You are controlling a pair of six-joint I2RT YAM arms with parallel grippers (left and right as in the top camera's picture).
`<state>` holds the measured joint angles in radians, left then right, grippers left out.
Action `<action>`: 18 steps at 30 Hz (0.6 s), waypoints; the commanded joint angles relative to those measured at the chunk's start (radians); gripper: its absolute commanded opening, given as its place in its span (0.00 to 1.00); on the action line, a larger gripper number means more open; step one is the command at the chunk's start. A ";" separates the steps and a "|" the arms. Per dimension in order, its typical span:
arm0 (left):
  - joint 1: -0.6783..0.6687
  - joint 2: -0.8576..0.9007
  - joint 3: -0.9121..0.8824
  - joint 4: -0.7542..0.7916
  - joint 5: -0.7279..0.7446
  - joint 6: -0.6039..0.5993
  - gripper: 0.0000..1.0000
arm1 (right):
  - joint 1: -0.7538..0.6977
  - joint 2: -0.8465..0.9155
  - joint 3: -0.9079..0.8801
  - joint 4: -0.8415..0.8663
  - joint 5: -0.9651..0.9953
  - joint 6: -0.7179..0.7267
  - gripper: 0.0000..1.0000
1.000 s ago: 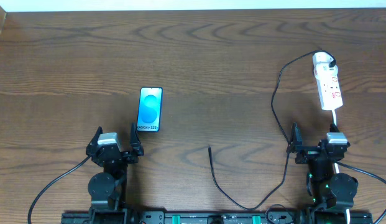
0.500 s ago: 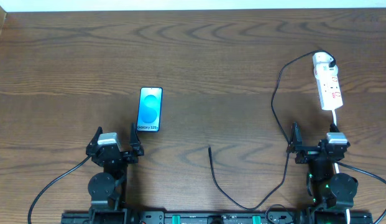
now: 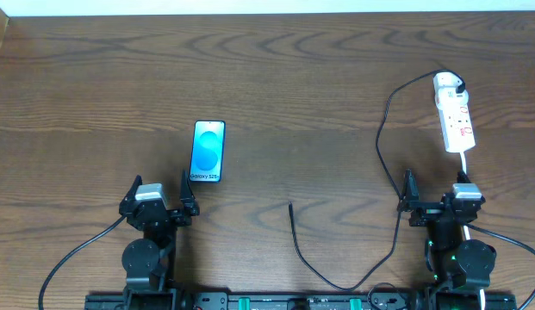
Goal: Plug charger to phone and switch on socket
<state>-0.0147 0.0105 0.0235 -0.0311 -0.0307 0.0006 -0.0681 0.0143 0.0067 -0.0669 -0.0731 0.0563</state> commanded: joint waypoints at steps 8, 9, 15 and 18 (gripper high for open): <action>0.005 -0.006 -0.019 -0.040 -0.011 0.003 0.89 | -0.001 -0.008 -0.001 -0.005 0.011 -0.013 0.99; 0.005 -0.006 -0.019 -0.040 -0.011 0.003 0.89 | -0.001 -0.008 -0.001 -0.005 0.011 -0.013 0.99; 0.005 -0.006 -0.019 -0.039 -0.018 0.003 0.89 | -0.001 -0.008 -0.001 -0.005 0.011 -0.013 0.99; 0.005 -0.006 -0.019 -0.039 -0.017 0.003 0.89 | -0.001 -0.008 -0.001 -0.005 0.011 -0.013 0.99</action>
<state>-0.0147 0.0105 0.0235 -0.0307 -0.0315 0.0006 -0.0681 0.0143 0.0067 -0.0669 -0.0731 0.0563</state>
